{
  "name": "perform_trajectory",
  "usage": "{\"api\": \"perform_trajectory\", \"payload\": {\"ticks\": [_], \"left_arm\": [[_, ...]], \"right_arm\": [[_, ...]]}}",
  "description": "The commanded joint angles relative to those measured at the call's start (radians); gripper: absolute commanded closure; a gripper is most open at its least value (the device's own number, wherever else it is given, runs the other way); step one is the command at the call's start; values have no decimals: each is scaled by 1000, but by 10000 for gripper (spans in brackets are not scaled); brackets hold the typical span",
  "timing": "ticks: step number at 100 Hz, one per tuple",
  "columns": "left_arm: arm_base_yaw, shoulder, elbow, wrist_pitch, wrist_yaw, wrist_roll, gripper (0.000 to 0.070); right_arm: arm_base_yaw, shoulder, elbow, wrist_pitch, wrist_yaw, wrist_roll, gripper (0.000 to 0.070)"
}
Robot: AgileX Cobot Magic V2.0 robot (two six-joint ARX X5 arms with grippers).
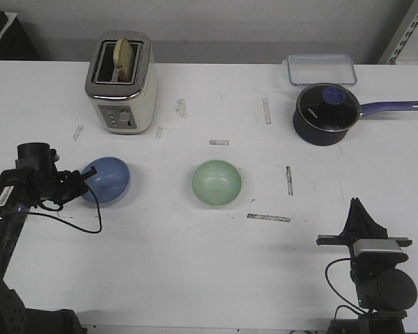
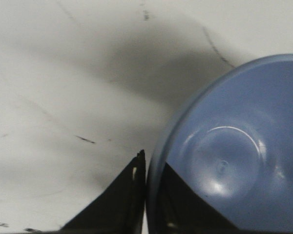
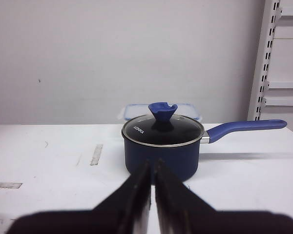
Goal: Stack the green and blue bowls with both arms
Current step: 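Lift the blue bowl with the left gripper and carry it over the green bowl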
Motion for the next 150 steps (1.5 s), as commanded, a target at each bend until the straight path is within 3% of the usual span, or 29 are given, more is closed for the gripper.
{"api": "perform_trajectory", "payload": {"ticks": [1, 31, 64, 95, 125, 141, 150], "left_arm": [[-24, 15, 55, -13, 5, -19, 699], [-227, 15, 184, -28, -63, -78, 699], [-472, 60, 217, 89, -63, -195, 699], [-655, 240, 375, 89, -63, -200, 698], [-743, 328, 421, 97, -63, -199, 694], [-748, 339, 421, 97, -64, -196, 573], [-748, 339, 421, 101, -64, -196, 569]], "right_arm": [[0, 0, 1, 10, 0, -11, 695], [0, 0, 1, 11, 0, -11, 695], [0, 0, 1, 10, 0, -11, 695], [0, 0, 1, 10, 0, -11, 695], [0, 0, 1, 10, 0, -11, 695], [0, 0, 1, 10, 0, -11, 695], [0, 0, 1, 10, 0, -11, 695]]}}
